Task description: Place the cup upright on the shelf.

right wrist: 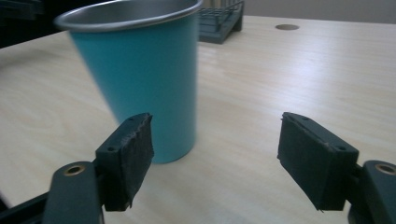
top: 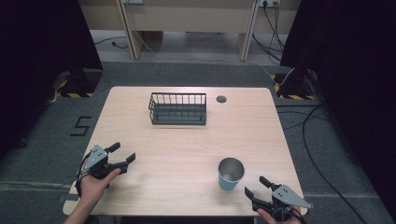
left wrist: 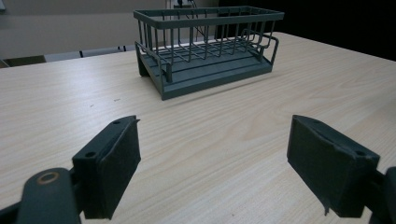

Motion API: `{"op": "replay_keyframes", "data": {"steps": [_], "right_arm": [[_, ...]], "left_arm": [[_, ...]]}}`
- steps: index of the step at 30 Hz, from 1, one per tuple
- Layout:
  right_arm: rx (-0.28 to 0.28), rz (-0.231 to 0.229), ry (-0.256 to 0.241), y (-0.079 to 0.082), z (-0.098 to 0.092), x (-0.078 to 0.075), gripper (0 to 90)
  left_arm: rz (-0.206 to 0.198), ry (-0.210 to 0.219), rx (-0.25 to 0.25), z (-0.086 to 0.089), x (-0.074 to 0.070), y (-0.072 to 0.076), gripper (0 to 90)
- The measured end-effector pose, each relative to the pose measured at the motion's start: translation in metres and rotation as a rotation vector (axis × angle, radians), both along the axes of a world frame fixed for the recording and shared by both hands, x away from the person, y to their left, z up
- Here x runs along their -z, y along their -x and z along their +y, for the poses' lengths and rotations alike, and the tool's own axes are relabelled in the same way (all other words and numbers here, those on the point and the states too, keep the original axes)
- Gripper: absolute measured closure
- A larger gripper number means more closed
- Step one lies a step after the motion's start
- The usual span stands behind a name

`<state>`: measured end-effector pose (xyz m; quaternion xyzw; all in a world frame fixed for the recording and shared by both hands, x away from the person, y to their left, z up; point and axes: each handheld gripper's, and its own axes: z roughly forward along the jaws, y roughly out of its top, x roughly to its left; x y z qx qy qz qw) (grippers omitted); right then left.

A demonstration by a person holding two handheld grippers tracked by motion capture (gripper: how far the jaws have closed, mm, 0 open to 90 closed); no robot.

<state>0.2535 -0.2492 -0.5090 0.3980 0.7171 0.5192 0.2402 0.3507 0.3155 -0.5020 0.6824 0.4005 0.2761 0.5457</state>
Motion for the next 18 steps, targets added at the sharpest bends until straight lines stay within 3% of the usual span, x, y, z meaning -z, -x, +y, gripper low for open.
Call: {"op": "replay_keyframes", "data": {"steps": [9,18], "right_arm": [[-0.078,0.004,-0.008,0.001,0.015,0.000,21.8],[-0.104,-0.013,-0.021,-0.005,0.028,-0.004,20.1]], "left_arm": [[-0.001,0.004,-0.004,0.001,-0.001,0.000,14.5],[-0.002,0.000,-0.005,0.001,-0.001,0.000,14.4]]}}
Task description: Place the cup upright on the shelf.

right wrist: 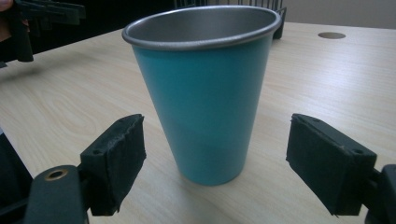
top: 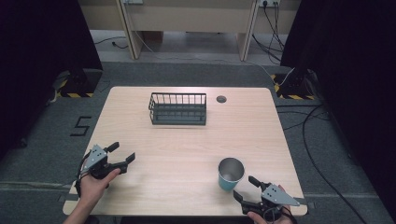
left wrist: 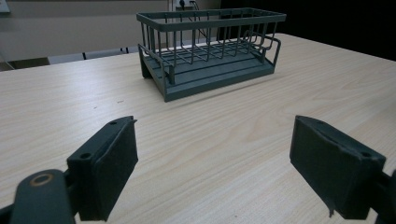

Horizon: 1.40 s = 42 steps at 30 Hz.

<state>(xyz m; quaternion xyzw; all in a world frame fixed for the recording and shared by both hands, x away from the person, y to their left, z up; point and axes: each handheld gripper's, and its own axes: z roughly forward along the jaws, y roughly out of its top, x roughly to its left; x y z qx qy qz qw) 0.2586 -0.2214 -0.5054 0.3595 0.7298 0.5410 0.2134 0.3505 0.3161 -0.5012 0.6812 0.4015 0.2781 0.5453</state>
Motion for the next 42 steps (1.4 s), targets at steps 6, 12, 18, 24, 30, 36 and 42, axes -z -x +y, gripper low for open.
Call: {"op": "replay_keyframes", "data": {"steps": [6,12,18,24,30,36,42], "right_arm": [[-0.010,0.013,0.005,-0.006,0.004,0.001,19.6],[-0.027,0.013,0.005,-0.014,0.010,-0.001,18.4],[-0.034,0.006,0.030,-0.023,0.017,-0.001,17.3],[-0.054,0.000,0.033,-0.032,0.026,-0.003,16.2],[-0.066,0.006,0.041,-0.041,0.033,-0.001,15.5],[-0.075,0.004,0.039,-0.046,0.037,0.000,16.0],[-0.074,-0.008,0.045,-0.048,0.040,-0.001,17.2]], "left_arm": [[0.000,-0.005,-0.007,0.001,0.000,0.000,14.5],[0.001,-0.003,-0.006,0.000,0.000,0.000,14.5],[0.003,0.000,-0.003,0.000,0.001,-0.001,14.5],[0.004,0.000,-0.002,0.000,0.001,-0.001,14.5],[0.005,0.000,0.000,0.000,0.001,-0.001,14.5],[0.005,-0.001,0.001,0.000,0.001,-0.001,14.5],[0.005,-0.002,0.002,-0.001,0.001,-0.001,14.6]]}}
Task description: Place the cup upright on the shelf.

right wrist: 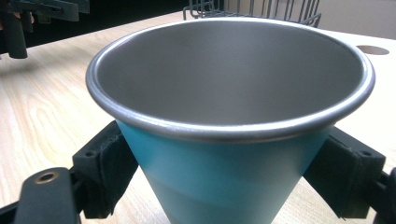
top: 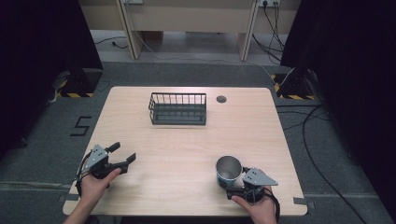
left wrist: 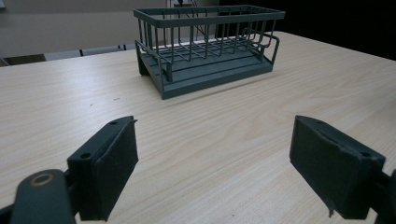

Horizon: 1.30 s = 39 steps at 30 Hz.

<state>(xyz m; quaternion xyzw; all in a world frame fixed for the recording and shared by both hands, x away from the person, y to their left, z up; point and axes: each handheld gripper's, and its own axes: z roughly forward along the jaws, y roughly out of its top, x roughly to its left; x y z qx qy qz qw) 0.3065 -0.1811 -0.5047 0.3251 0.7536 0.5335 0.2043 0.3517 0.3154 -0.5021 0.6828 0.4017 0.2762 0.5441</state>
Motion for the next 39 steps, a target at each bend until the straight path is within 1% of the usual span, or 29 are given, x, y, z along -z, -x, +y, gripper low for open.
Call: {"op": "replay_keyframes", "data": {"steps": [5,10,15,25,29,33,34,39], "right_arm": [[-0.003,-0.004,-0.020,-0.001,0.003,-0.003,17.4],[0.003,-0.027,-0.037,-0.005,0.005,-0.010,17.4],[0.010,-0.036,-0.055,-0.010,0.006,-0.016,17.4],[0.031,-0.067,-0.074,-0.019,0.011,-0.025,17.4],[0.032,-0.073,-0.077,-0.023,0.014,-0.029,17.5],[0.032,-0.077,-0.080,-0.027,0.018,-0.031,17.5],[0.031,-0.079,-0.080,-0.029,0.020,-0.032,17.5],[0.032,-0.083,-0.082,-0.033,0.023,-0.034,17.5]], "left_arm": [[0.000,0.001,0.002,0.000,0.000,0.000,14.6],[0.001,0.001,0.002,0.000,0.000,0.000,14.7],[0.002,-0.001,0.004,0.000,0.000,0.000,14.8],[0.002,-0.002,0.005,0.000,0.000,0.000,14.8],[0.006,0.003,0.010,-0.001,0.000,0.000,14.8],[0.002,-0.002,0.006,-0.001,0.000,0.000,14.9],[0.006,0.003,0.011,-0.001,0.000,0.000,14.9],[0.002,-0.001,0.008,-0.001,0.000,0.000,15.0]]}}
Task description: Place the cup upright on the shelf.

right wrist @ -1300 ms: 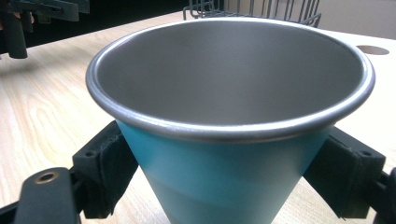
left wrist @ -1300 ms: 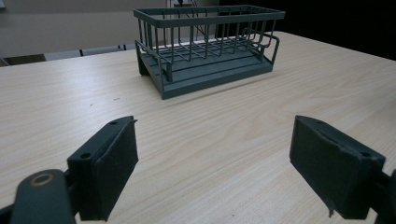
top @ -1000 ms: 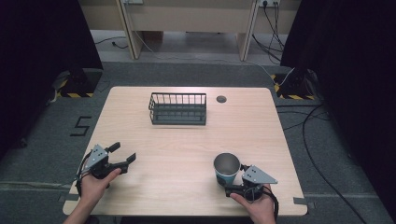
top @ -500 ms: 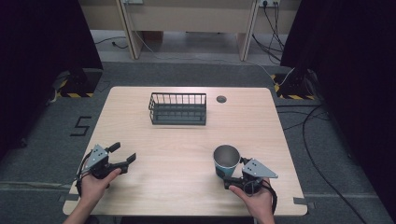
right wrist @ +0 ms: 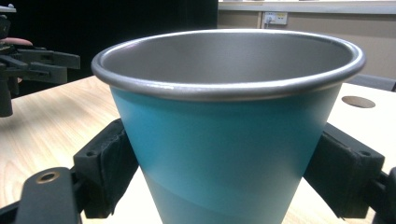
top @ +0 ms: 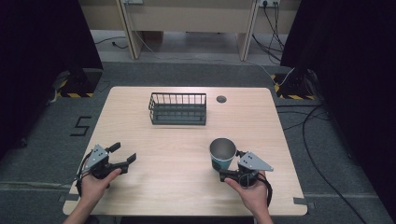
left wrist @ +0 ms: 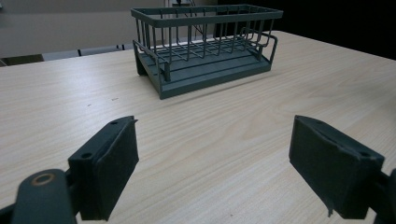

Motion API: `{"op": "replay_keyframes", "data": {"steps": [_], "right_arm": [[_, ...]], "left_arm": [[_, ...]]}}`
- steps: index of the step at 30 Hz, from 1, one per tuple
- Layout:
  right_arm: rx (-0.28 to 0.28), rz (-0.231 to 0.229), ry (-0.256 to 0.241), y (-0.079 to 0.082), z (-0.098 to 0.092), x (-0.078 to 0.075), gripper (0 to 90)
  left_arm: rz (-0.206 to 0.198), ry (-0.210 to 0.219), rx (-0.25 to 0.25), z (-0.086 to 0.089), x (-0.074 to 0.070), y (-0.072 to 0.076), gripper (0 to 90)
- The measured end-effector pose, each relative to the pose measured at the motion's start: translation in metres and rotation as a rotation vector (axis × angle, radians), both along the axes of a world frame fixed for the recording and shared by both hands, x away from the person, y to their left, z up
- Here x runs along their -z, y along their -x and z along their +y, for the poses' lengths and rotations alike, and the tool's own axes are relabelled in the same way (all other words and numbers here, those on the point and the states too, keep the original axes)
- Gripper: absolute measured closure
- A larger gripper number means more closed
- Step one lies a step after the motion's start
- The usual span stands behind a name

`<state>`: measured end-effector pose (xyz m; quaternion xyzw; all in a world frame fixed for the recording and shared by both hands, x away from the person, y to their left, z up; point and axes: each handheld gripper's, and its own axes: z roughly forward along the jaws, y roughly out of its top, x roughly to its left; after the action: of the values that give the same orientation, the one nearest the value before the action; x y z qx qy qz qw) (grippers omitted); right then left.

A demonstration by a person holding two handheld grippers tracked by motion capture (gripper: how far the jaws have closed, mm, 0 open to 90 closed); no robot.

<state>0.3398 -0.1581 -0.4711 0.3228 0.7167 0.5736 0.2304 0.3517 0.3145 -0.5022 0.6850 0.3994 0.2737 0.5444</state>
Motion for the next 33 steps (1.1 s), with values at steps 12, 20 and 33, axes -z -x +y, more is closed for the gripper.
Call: {"op": "replay_keyframes", "data": {"steps": [12,20,33], "right_arm": [[0.004,-0.012,-0.011,-0.015,0.009,-0.009,17.5],[0.000,-0.030,-0.011,-0.028,0.019,-0.016,17.5],[0.004,-0.036,-0.013,-0.043,0.030,-0.023,17.6]], "left_arm": [[0.005,0.001,0.006,-0.001,0.000,0.000,15.0],[0.004,0.001,0.008,-0.001,0.000,0.000,15.0],[0.003,0.003,0.008,-0.001,0.000,-0.001,15.1]]}}
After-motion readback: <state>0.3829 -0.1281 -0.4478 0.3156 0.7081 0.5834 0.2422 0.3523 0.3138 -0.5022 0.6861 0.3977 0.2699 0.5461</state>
